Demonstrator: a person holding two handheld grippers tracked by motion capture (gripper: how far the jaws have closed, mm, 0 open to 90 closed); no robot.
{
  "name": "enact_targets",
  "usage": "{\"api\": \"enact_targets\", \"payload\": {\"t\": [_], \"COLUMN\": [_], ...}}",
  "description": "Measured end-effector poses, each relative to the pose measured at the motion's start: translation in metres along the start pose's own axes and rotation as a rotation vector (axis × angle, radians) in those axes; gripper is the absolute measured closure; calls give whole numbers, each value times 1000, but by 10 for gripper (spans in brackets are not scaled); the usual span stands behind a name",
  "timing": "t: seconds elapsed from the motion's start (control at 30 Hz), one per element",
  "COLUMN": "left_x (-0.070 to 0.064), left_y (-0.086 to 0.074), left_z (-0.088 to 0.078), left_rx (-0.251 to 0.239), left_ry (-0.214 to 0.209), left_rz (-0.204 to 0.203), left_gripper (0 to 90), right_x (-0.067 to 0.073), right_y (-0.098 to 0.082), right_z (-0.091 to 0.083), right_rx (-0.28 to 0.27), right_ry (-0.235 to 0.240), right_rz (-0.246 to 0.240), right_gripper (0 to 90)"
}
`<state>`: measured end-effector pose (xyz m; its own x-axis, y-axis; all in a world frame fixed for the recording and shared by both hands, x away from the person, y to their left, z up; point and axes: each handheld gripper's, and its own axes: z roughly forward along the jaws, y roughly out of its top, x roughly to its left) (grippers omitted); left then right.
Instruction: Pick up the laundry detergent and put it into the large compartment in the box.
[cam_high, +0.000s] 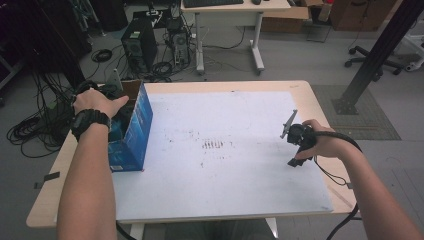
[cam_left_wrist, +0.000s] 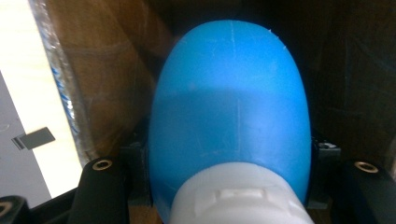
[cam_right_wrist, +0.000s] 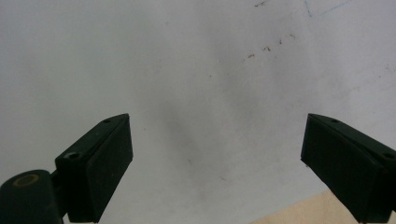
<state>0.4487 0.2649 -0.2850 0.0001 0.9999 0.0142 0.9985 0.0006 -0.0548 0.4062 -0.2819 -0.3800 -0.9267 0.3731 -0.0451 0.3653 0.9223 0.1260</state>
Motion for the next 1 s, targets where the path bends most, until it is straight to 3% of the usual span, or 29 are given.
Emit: {"api": "enact_targets", "payload": {"t": [0.5,0.77,1.0], "left_x": [-1,-1,-4], "left_y": [-1,-2,-3], "left_z": [2,-1,-12], "left_rx": [-5,-6,-13], "left_ry": [18,-3,15], "left_rz": [4,-4,-19], "left_gripper": [364,280,257], "right_x": [0,1,0], "right_y": [2,2,2], "right_z": [-1,-1,-1], "right_rx": [-3,-2,-4], "right_ry": [-2,0,1], "right_rz": [-3,-2,-2], "right_gripper": [92,92,92]}}
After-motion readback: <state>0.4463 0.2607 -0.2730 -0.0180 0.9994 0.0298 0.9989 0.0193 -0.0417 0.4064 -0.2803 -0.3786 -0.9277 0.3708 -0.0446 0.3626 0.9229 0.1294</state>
